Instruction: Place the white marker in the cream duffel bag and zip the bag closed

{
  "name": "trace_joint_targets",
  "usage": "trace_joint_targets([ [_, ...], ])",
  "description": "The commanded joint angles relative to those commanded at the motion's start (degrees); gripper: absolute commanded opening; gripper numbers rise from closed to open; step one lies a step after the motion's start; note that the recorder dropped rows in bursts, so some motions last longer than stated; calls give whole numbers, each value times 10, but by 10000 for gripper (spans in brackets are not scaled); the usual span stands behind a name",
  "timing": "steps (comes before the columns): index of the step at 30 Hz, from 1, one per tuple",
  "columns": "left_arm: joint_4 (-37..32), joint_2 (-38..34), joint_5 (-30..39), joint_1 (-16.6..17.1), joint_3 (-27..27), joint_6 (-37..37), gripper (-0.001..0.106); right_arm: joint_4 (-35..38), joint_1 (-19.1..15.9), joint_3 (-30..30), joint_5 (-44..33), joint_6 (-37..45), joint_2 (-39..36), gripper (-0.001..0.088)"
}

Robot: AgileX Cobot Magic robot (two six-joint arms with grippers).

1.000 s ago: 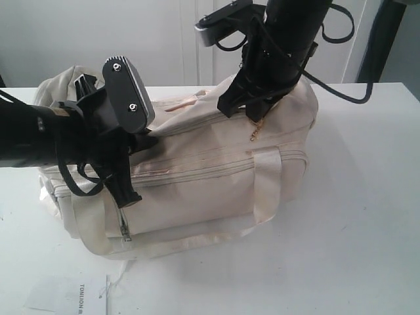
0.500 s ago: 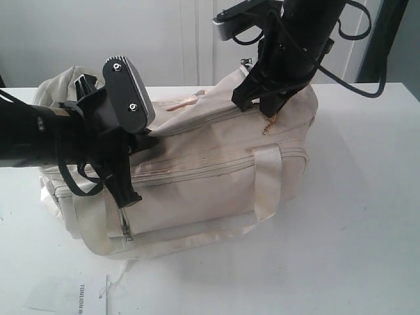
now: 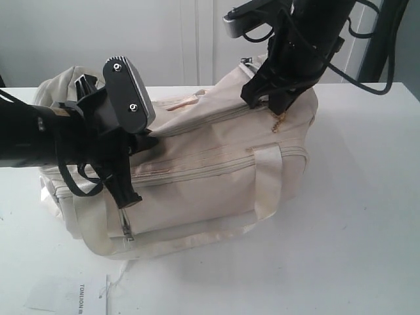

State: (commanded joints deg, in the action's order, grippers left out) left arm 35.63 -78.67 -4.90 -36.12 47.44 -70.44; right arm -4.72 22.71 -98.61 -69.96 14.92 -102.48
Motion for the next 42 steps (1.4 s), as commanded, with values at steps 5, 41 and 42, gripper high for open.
trace_joint_targets([
  [5, 0, 0, 2, 0, 0, 1, 0, 0, -10, 0, 0, 0, 0, 0],
  [41, 3, 92, 13, 0, 0, 177, 797, 115, -35, 0, 0, 168, 49, 0],
  [42, 3, 101, 34, 0, 0, 195, 785, 124, -35, 1, 0, 168, 48, 0],
])
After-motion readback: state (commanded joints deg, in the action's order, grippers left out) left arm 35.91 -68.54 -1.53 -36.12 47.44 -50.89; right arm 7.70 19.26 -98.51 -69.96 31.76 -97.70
